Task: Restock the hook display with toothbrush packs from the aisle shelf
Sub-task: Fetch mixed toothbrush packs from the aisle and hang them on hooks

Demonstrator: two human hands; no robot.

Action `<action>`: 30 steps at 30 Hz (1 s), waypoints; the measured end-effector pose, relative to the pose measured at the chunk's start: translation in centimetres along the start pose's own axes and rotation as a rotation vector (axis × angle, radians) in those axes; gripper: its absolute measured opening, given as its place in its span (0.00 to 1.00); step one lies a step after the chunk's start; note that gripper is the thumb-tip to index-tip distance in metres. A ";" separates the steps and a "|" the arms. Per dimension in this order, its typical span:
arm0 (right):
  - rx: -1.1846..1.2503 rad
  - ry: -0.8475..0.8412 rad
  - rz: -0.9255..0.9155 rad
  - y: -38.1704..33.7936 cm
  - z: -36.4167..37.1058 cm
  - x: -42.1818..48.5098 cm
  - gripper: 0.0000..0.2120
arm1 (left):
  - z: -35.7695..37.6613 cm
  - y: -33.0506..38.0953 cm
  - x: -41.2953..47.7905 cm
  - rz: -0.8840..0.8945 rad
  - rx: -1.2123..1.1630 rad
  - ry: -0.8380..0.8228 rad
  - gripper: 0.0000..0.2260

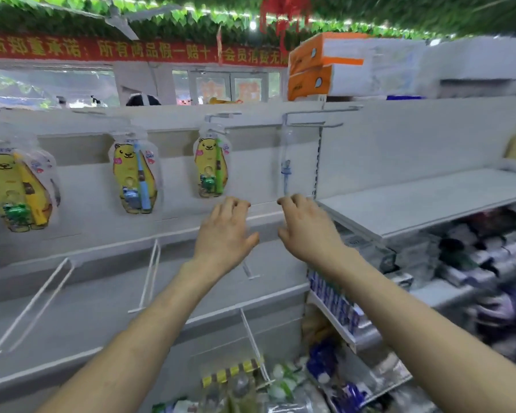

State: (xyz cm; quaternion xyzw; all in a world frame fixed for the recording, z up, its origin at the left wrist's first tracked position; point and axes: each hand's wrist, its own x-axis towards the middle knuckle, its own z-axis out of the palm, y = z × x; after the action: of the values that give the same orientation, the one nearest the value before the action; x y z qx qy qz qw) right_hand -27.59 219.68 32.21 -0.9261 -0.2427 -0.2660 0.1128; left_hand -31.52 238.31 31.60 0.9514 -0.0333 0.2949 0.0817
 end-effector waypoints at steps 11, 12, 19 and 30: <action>-0.374 0.068 0.350 21.1 -7.8 -20.6 0.20 | 11.1 28.4 -2.5 0.382 -0.193 -0.051 0.28; -0.400 0.055 0.400 22.9 -8.1 -22.6 0.19 | 12.3 30.7 -2.9 0.414 -0.211 -0.064 0.29; -0.440 -0.003 0.754 34.3 -8.0 -32.3 0.23 | 20.3 44.9 -3.9 0.486 -0.341 -0.175 0.30; -0.441 0.030 1.164 52.0 -7.0 -35.7 0.26 | 33.9 62.9 2.0 0.727 -0.603 -0.378 0.31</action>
State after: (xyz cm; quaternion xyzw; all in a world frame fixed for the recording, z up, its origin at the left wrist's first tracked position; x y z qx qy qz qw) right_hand -30.60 158.91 14.37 -0.9043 0.3642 -0.2175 0.0487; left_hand -18.07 170.40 13.70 0.8493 -0.4599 0.1043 0.2373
